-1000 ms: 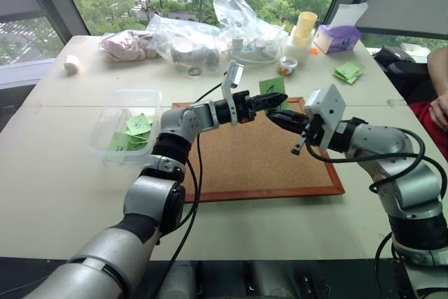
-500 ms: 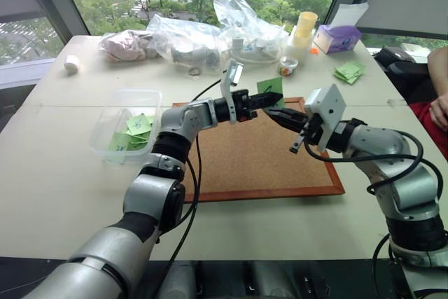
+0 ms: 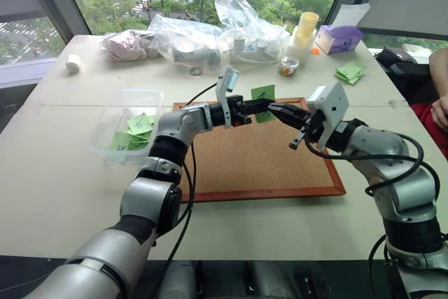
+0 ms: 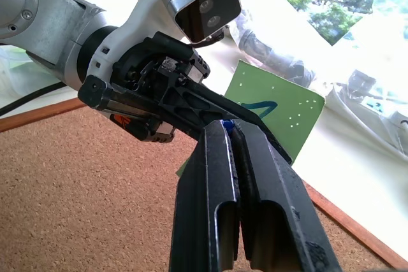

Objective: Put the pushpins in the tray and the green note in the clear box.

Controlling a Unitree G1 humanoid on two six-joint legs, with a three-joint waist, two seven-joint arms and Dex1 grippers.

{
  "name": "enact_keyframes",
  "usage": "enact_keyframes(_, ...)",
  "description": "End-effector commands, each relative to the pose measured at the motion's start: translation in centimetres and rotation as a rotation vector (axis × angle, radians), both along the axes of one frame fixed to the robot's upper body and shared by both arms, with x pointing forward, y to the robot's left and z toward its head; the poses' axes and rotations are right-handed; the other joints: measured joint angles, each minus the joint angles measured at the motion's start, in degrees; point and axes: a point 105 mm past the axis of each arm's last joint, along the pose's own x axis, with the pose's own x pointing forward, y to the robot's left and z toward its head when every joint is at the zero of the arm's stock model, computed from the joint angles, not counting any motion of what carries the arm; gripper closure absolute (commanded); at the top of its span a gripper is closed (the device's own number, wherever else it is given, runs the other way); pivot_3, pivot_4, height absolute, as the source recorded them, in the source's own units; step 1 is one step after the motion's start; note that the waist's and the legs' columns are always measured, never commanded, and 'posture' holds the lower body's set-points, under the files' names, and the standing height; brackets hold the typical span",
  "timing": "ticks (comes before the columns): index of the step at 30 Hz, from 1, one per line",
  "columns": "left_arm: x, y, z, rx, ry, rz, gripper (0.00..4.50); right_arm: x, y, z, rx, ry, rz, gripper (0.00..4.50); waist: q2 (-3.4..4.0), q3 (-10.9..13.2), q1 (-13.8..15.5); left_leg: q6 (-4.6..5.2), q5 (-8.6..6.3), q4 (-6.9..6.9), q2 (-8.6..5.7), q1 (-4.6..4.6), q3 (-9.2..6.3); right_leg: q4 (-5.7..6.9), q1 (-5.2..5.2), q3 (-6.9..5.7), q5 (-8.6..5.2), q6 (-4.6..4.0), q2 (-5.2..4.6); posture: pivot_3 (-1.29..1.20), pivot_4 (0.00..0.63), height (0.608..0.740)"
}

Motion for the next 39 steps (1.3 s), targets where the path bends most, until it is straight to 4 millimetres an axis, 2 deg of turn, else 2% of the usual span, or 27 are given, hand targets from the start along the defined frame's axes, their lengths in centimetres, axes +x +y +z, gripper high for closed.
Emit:
enact_keyframes(1, 0.0, 0.5, 1.3, -0.021, -0.05, 0.012, 4.46, 0.3, -2.4, 1.9, 0.156, -0.017, -0.113, 4.5, 0.0, 0.0, 0.03, 0.0, 0.0, 0.0, 0.01, 0.0, 0.0, 0.0, 0.0, 0.0, 0.0, 0.0, 0.0, 0.0, 0.15, 0.738)
enact_keyframes(2, 0.0, 0.5, 1.3, -0.011, -0.062, 0.013, 4.46, 0.8, -3.9, 1.9, 0.205, -0.003, -0.18, 4.5, 0.0, 0.0, 0.07, 0.0, 0.0, 0.0, 0.03, 0.0, 0.0, 0.0, 0.0, 0.0, 0.0, 0.0, -0.01, 0.0, 0.15, 0.738)
enact_keyframes(4, -0.3, 0.7, 0.9, 0.024, -0.103, 0.018, 4.46, 2.3, -8.2, 1.1, 0.249, 0.032, -0.388, 4.5, 0.0, 0.0, 0.1, -0.01, 0.0, 0.0, 0.04, -0.01, 0.01, 0.0, 0.0, 0.0, 0.0, 0.0, -0.03, 0.0, 0.15, 0.738)
enact_keyframes(6, -0.7, 0.8, 0.0, 0.109, -0.194, 0.035, 4.46, 3.3, -12.3, -0.6, 0.247, 0.09, -0.597, 4.5, 0.0, 0.0, 0.11, -0.01, 0.0, 0.0, 0.04, 0.0, 0.02, 0.0, 0.01, 0.01, 0.0, 0.0, -0.07, 0.0, 0.15, 0.738)
enact_keyframes(9, -1.0, 0.6, -0.2, 0.168, -0.309, 0.086, 4.46, 3.9, -15.6, -3.0, 0.23, 0.181, -0.779, 4.5, 0.01, -0.01, 0.04, -0.02, 0.01, -0.01, 0.06, 0.01, 0.06, 0.01, 0.0, 0.03, 0.0, 0.0, -0.08, 0.0, 0.15, 0.738)
enact_keyframes(13, -1.5, -0.1, 0.5, 0.225, -0.466, 0.141, 4.46, 3.8, -16.9, -5.5, 0.21, 0.263, -0.866, 4.5, 0.03, 0.01, 0.03, -0.05, 0.03, -0.03, 0.08, 0.01, 0.07, 0.03, -0.03, 0.06, 0.0, 0.0, -0.06, 0.0, 0.15, 0.738)
enact_keyframes(15, -1.9, -0.3, 0.1, 0.312, -0.557, 0.125, 4.46, 3.6, -17.7, -6.7, 0.229, 0.306, -0.904, 4.5, 0.06, -0.01, -0.04, -0.05, 0.03, -0.03, 0.08, 0.02, 0.09, 0.03, -0.03, 0.08, 0.0, 0.0, -0.05, 0.0, 0.15, 0.738)
enact_keyframes(20, -3.4, 0.0, -1.1, 0.428, -0.64, 0.019, 4.46, 3.5, -18.1, -7.2, 0.255, 0.339, -0.92, 4.5, 0.18, -0.05, -0.32, -0.09, 0.05, -0.06, 0.08, 0.1, 0.15, 0.08, -0.03, 0.14, 0.0, 0.0, 0.02, 0.0, 0.15, 0.738)
enact_keyframes(28, -3.9, 0.7, -2.1, 0.537, -0.712, -0.048, 4.46, 3.8, -18.5, -8.2, 0.288, 0.387, -0.935, 4.5, 0.18, -0.04, -0.06, -0.1, 0.06, -0.05, 0.06, 0.08, 0.14, 0.08, -0.03, 0.14, 0.0, 0.01, -0.01, 0.0, 0.15, 0.738)
enact_keyframes(31, -3.7, 0.8, -2.3, 0.536, -0.693, -0.041, 4.5, 4.0, -18.8, -8.7, 0.286, 0.395, -0.941, 3.61, 0.18, -0.04, -0.06, -0.09, 0.05, -0.05, 0.06, 0.07, 0.14, 0.08, -0.03, 0.14, 0.0, 0.01, -0.01, 0.0, 0.15, 0.738)
enact_keyframes(32, -3.7, 0.9, -2.5, 0.54, -0.69, -0.04, 4.5, 4.0, -18.8, -8.7, 0.287, 0.394, -0.941, 3.18, 0.18, -0.04, -0.09, -0.09, 0.05, -0.05, 0.06, 0.07, 0.14, 0.07, -0.02, 0.14, 0.0, 0.01, -0.01, 0.0, 0.15, 0.738)
enact_keyframes(34, -3.7, 1.1, -2.6, 0.544, -0.683, -0.037, 4.5, 4.1, -18.8, -8.6, 0.289, 0.386, -0.939, 2.07, 0.18, -0.04, -0.13, -0.09, 0.05, -0.05, 0.06, 0.07, 0.13, 0.08, -0.02, 0.14, 0.0, 0.01, 0.0, 0.0, 0.15, 0.738)
enact_keyframes(38, -3.7, 1.3, -2.6, 0.542, -0.677, -0.034, 4.5, 4.2, -18.9, -8.1, 0.304, 0.369, -0.938, 0.17, 0.18, -0.04, -0.26, -0.09, 0.06, -0.05, 0.08, 0.08, 0.13, 0.08, -0.02, 0.14, 0.0, 0.01, 0.01, 0.0, 0.15, 0.738)
enact_keyframes(39, -3.7, 1.4, -2.6, 0.541, -0.676, -0.033, 4.5, 4.2, -18.9, -8.1, 0.306, 0.365, -0.938, 0.08, 0.18, -0.04, -0.25, -0.09, 0.05, -0.05, 0.08, 0.08, 0.12, 0.08, -0.02, 0.14, 0.0, 0.01, 0.02, 0.0, 0.15, 0.738)
